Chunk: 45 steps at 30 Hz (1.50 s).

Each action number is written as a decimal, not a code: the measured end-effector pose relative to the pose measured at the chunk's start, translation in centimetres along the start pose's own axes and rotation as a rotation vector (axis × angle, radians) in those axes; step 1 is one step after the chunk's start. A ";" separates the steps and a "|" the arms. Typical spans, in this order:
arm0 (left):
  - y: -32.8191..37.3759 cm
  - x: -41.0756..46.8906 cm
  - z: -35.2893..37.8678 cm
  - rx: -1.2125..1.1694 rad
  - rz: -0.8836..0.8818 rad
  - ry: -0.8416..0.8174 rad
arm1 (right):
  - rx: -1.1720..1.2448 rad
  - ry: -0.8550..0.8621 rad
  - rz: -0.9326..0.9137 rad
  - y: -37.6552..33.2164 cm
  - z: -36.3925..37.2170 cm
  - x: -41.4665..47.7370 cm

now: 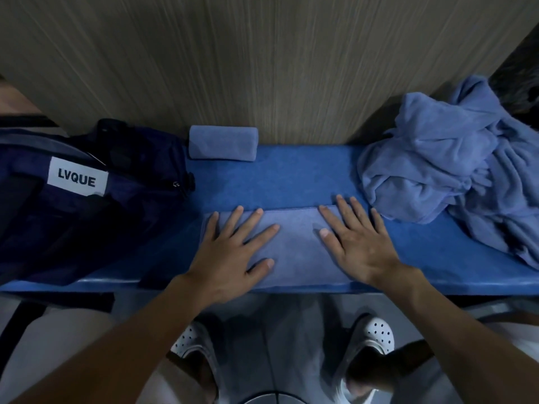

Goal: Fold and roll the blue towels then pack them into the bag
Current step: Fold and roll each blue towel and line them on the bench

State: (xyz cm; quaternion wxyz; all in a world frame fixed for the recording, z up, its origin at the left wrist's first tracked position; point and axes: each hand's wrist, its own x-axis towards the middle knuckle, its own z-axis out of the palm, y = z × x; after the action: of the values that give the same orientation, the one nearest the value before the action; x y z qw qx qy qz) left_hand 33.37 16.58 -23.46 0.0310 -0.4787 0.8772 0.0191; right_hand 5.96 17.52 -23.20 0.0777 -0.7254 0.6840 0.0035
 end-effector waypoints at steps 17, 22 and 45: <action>4.6 0.6 -2.5 0.056 -0.176 -0.166 | -0.031 0.451 0.016 -0.5 -2.4 -0.4; 6.0 0.4 -4.7 0.098 -0.225 -0.243 | 0.098 0.273 0.154 -1.8 -1.2 -0.1; -2.0 10.5 -4.4 -0.405 -0.431 0.040 | 0.369 0.082 0.187 -0.9 -3.5 9.0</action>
State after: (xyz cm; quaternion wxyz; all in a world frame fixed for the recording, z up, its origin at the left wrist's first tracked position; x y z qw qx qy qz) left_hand 29.21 6.43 -19.80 -0.0791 -0.6508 0.7340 0.1773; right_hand 7.09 8.19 -20.68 0.1807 -0.6317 0.7399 -0.1443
